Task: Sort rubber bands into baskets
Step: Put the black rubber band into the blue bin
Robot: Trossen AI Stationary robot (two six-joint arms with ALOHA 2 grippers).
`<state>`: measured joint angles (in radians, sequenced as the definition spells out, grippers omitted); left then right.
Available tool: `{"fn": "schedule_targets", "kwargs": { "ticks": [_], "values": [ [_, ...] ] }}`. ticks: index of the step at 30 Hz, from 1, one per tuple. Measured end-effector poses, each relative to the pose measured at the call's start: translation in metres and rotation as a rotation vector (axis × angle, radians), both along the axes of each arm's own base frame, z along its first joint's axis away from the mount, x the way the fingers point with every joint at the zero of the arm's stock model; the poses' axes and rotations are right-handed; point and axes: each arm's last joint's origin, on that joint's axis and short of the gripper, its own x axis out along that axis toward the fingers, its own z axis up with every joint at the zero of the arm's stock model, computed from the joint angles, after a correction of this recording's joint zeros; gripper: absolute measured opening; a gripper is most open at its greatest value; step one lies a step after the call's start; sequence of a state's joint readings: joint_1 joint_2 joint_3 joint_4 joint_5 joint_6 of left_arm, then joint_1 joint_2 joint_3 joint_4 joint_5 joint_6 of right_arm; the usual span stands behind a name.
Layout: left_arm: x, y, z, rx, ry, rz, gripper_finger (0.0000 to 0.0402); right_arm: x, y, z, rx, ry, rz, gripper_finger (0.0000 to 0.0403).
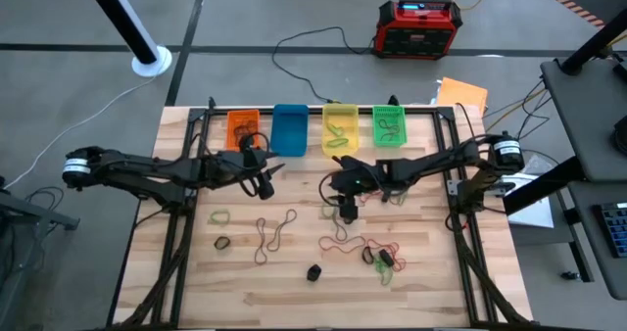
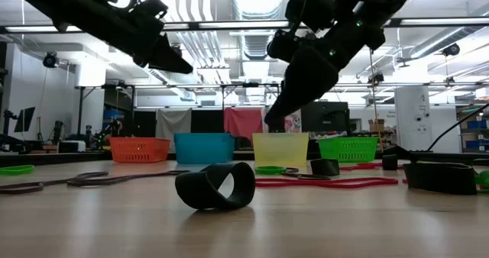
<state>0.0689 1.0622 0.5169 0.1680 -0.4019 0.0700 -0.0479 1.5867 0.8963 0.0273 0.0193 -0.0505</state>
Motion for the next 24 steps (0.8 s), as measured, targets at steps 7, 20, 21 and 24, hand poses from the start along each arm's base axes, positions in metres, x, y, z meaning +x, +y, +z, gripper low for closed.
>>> {"fn": "schedule_targets", "kwargs": {
  "ticks": [7, 20, 21, 24],
  "values": [
    [0.000, 0.000, 0.001, 0.020, -0.050, -0.006, 0.0139, -0.009, 0.000, -0.014, 0.025, 0.017, -0.034, 0.0178],
    [0.000, 0.000, -0.001, 0.019, -0.045, -0.005, 0.0139, -0.030, 0.033, 0.018, 0.128, 0.308, 0.009, 0.0178],
    [0.000, 0.000, 0.000, 0.019, -0.046, -0.005, 0.0139, -0.032, 0.037, 0.017, 0.112, 0.326, 0.039, 0.0178],
    [0.000, 0.000, 0.000, 0.019, -0.046, -0.005, 0.0139, -0.032, 0.046, 0.007, 0.075, 0.368, 0.106, 0.0178]
  ]
}}
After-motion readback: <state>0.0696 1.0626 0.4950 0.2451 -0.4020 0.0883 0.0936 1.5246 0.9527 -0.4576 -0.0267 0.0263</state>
